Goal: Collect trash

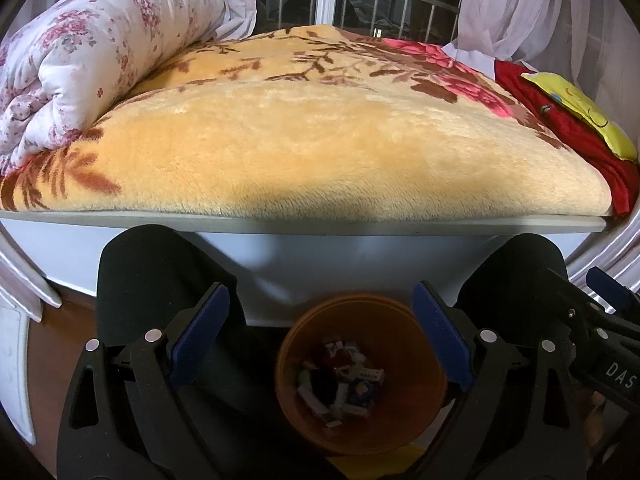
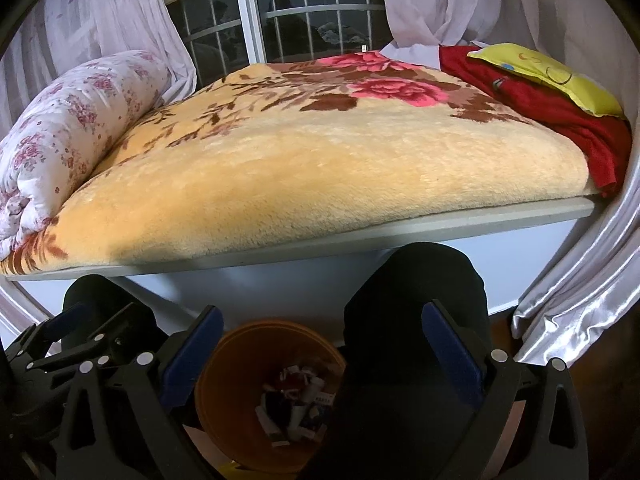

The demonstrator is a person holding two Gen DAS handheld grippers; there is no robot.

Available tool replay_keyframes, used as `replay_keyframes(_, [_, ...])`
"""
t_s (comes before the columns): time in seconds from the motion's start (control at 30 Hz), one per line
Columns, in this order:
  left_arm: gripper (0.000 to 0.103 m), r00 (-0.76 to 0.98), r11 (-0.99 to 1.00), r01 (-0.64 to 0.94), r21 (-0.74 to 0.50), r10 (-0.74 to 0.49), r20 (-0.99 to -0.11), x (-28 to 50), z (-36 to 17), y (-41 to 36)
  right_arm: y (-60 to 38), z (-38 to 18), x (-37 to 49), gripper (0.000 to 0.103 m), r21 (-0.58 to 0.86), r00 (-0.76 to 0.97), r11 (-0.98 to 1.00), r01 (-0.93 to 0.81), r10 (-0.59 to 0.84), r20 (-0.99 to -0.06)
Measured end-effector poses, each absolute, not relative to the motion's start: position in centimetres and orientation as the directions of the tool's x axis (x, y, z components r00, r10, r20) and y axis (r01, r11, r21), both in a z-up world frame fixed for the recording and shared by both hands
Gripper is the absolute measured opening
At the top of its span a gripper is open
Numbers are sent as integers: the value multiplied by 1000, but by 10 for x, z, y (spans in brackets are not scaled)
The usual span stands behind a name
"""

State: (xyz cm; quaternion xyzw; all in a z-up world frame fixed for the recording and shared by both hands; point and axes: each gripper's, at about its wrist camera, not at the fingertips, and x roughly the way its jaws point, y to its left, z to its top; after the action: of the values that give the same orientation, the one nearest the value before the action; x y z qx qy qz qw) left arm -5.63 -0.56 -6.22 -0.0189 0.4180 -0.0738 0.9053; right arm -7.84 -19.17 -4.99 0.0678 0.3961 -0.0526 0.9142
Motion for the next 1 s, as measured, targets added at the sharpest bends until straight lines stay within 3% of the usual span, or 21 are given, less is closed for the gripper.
replay_keyframes(1.0, [92,679,995,95,-33,-89,-729,-63,-58,-10,-205,-53,-82,98,102,669,977,188,-51,-741])
